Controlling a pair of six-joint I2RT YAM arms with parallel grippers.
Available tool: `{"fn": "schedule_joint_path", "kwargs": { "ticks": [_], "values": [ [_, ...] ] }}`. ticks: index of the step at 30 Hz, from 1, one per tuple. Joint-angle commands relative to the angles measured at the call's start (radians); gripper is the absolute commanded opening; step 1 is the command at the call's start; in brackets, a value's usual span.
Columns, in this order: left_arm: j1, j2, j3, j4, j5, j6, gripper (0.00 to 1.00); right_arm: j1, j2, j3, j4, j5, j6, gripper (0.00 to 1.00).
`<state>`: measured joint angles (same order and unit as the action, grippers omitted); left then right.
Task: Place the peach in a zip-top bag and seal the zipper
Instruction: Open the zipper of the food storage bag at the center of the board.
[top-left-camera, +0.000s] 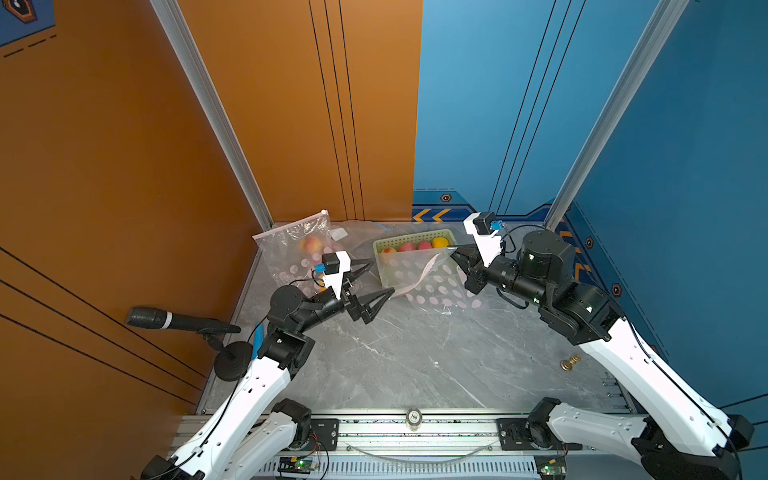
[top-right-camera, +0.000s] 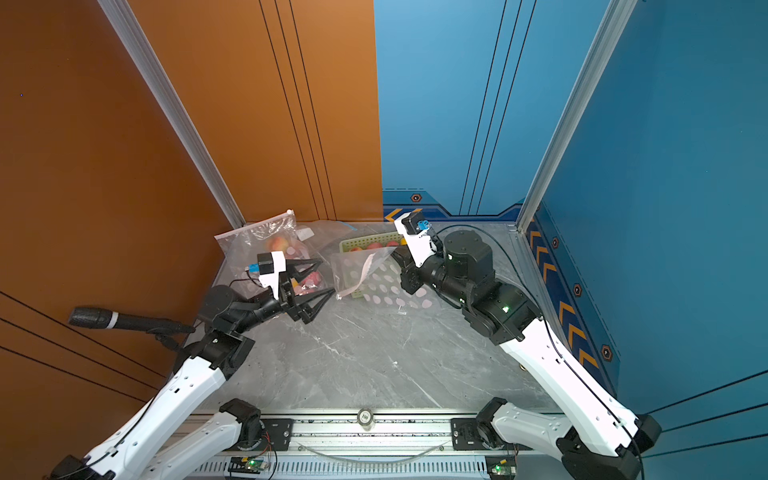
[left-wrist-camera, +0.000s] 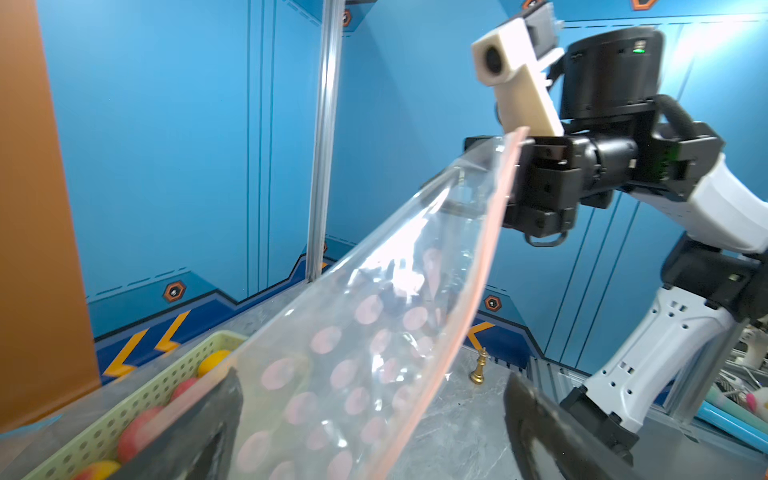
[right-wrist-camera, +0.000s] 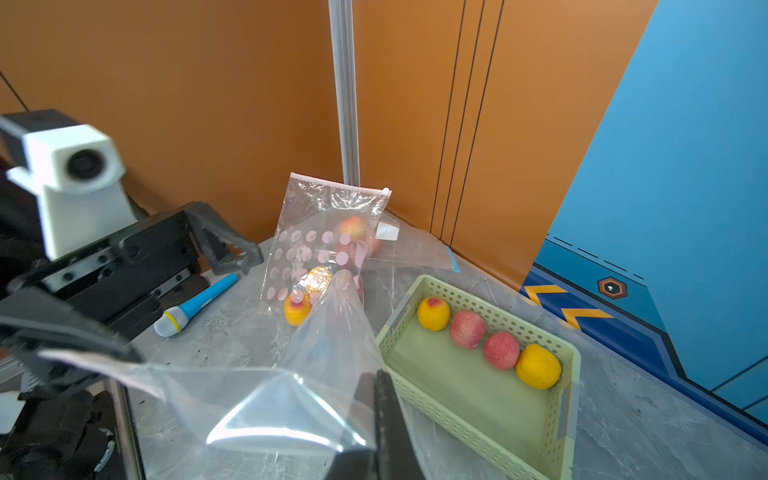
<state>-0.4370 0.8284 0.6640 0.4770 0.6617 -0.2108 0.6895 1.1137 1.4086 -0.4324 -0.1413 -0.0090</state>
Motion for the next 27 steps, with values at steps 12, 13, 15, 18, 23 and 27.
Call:
{"fn": "schedule_joint_path", "kwargs": {
  "ticks": [12, 13, 15, 18, 23, 27],
  "values": [
    [-0.461, 0.059, -0.006, -0.12, -0.697, 0.665, 0.98, 0.005, 0.024, 0.01, -0.012, 0.151, 0.134, 0.0],
    [-0.48, 0.087, -0.007, -0.083, -0.733, 0.669, 0.97, 0.006, 0.025, 0.011, -0.012, 0.149, 0.138, 0.0],
    [-0.506, 0.138, -0.007, -0.015, -0.777, 0.674, 0.97, 0.005, 0.03, 0.014, -0.013, 0.144, 0.142, 0.0],
    [-0.527, 0.224, 0.014, 0.066, -0.838, 0.668, 0.96, 0.036, 0.03, 0.017, -0.015, 0.142, 0.145, 0.0],
    [-0.529, 0.314, 0.05, 0.16, -0.973, 0.66, 0.76, 0.041, 0.019, 0.01, -0.021, 0.141, 0.145, 0.0],
    [-0.521, 0.292, 0.054, 0.167, -0.978, 0.652, 0.45, 0.041, 0.015, -0.002, -0.033, 0.153, 0.136, 0.0]
  ]
}}
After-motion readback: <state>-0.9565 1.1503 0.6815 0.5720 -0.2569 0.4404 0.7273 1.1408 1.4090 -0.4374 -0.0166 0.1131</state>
